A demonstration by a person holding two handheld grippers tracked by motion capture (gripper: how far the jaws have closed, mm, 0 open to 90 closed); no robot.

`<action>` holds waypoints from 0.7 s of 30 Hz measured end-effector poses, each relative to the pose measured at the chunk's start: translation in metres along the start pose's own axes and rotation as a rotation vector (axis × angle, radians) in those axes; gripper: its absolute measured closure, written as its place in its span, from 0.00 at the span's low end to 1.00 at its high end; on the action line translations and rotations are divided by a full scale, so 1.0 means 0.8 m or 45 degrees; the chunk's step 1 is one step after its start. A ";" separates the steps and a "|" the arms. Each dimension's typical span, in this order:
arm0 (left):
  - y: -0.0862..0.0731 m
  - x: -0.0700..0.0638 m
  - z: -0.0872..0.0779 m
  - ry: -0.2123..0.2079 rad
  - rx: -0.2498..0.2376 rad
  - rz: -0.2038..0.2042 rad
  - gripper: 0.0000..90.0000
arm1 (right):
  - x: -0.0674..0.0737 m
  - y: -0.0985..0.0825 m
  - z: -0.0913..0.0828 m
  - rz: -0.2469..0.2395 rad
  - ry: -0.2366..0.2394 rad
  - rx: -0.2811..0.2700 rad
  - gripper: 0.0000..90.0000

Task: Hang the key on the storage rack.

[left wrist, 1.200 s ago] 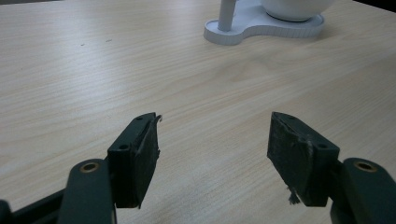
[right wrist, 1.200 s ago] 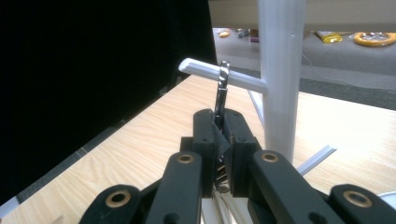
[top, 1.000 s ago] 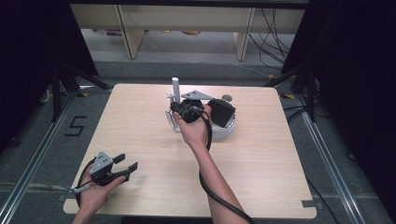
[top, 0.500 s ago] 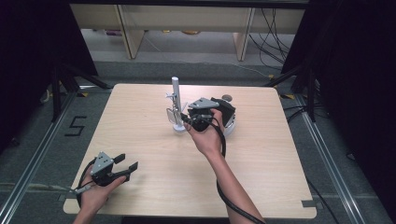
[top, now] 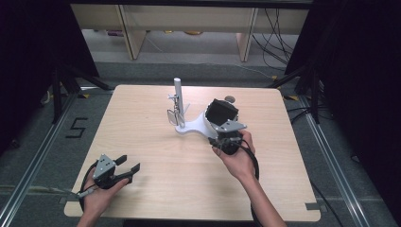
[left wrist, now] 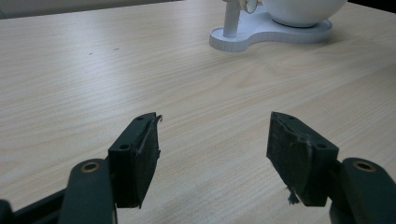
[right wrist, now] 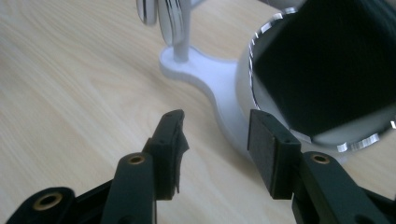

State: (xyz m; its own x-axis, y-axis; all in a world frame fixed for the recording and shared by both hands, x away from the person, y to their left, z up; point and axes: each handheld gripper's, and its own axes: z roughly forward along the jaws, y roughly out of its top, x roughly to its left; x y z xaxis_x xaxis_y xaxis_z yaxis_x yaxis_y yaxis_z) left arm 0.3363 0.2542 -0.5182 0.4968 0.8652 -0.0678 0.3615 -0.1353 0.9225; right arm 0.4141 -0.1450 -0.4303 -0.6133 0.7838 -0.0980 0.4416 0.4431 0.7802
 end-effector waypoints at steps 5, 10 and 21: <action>-0.001 0.000 0.000 0.011 -0.015 0.006 0.37 | -0.008 -0.043 -0.016 0.060 -0.019 -0.022 0.61; 0.000 -0.002 0.000 0.017 -0.042 0.019 0.37 | -0.012 -0.084 -0.029 0.134 -0.025 -0.049 0.61; -0.003 -0.001 0.001 0.034 -0.066 0.044 0.37 | -0.005 -0.131 -0.031 0.202 -0.015 -0.135 0.60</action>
State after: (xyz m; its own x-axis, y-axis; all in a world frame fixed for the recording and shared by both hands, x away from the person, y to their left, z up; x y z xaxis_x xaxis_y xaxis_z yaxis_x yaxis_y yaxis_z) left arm 0.3355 0.2535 -0.5205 0.4871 0.8730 -0.0259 0.3027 -0.1409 0.9426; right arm 0.3540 -0.2051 -0.4962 -0.5336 0.8454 0.0248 0.4605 0.2658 0.8469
